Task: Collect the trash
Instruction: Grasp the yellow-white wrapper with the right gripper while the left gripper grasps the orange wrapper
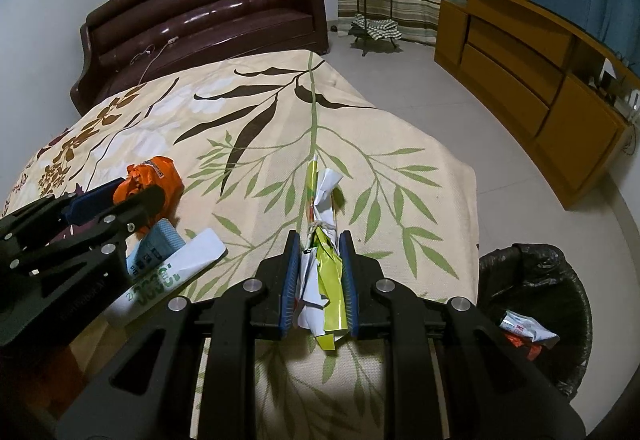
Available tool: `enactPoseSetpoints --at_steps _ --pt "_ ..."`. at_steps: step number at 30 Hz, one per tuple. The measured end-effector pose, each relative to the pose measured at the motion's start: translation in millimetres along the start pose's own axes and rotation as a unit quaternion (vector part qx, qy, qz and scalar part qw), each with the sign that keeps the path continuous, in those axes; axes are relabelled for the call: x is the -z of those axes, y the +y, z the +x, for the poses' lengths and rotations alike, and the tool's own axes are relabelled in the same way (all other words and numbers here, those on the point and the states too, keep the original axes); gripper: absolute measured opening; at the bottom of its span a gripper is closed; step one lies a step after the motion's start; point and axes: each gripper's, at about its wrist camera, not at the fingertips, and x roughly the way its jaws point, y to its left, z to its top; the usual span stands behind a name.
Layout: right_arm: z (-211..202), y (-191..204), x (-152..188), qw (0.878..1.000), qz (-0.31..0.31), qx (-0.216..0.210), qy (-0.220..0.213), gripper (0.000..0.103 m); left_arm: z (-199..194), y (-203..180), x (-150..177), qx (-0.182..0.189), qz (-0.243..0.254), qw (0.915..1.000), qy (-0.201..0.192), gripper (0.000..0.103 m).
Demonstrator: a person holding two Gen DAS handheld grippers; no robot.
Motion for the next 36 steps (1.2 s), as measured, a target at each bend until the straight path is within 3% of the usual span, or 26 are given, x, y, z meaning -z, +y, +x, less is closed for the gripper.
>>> enactPoseSetpoints --at_steps 14,36 --pt "-17.1 1.7 8.4 1.000 0.005 -0.002 -0.013 0.020 -36.0 -2.1 7.6 -0.010 -0.006 0.9994 -0.033 0.039" --pt "-73.9 1.3 54.3 1.000 0.004 0.002 -0.029 0.020 -82.2 -25.1 45.3 -0.003 -0.013 0.9990 -0.044 0.039"
